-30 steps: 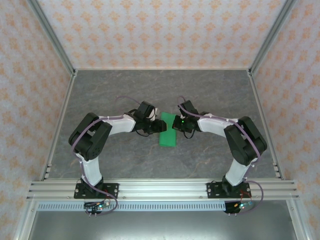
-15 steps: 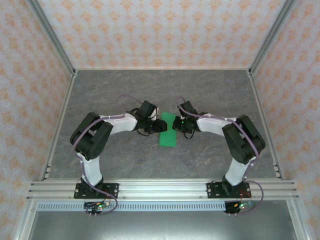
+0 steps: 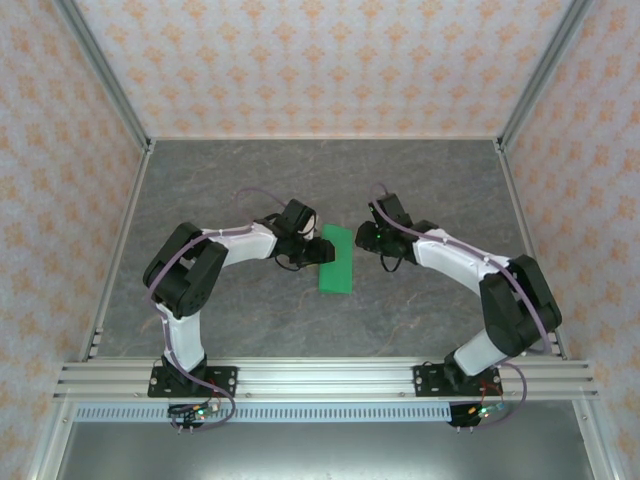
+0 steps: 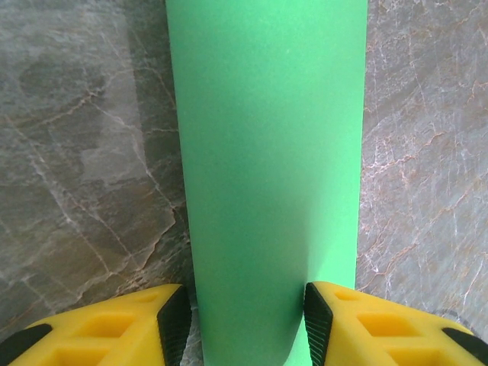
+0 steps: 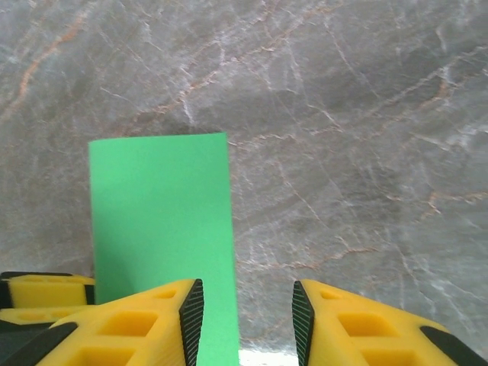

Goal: Fold a paper plane with a square sheet of paper (fold left side to right side)
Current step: First fold in half a square sheet of paper at the center of the table.

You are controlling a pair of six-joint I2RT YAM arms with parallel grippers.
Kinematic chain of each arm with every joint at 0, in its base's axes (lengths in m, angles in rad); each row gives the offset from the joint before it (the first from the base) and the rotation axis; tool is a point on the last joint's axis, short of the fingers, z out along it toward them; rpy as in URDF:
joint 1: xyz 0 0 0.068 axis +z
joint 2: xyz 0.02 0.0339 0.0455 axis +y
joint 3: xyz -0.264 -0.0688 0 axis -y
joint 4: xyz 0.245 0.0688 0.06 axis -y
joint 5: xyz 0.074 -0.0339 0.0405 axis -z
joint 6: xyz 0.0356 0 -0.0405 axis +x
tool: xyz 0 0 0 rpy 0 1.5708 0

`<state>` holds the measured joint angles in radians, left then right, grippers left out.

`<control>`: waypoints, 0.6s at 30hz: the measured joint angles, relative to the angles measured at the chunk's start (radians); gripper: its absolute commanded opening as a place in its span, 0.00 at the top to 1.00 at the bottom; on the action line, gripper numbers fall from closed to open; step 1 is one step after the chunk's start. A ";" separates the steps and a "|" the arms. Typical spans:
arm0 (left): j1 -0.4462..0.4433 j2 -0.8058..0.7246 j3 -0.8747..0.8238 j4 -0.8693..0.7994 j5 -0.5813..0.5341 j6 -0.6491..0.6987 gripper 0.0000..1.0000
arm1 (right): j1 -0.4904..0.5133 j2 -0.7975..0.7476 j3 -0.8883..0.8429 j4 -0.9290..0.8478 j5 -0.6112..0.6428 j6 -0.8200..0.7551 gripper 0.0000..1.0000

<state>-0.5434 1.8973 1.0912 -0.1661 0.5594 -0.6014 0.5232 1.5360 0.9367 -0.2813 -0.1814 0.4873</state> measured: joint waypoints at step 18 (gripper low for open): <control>-0.007 0.006 0.023 -0.039 -0.023 0.020 0.52 | 0.000 0.000 -0.004 -0.026 0.007 -0.007 0.59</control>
<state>-0.5503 1.9034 1.1141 -0.2054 0.5369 -0.5812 0.5232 1.5356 0.9329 -0.3077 -0.1745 0.4805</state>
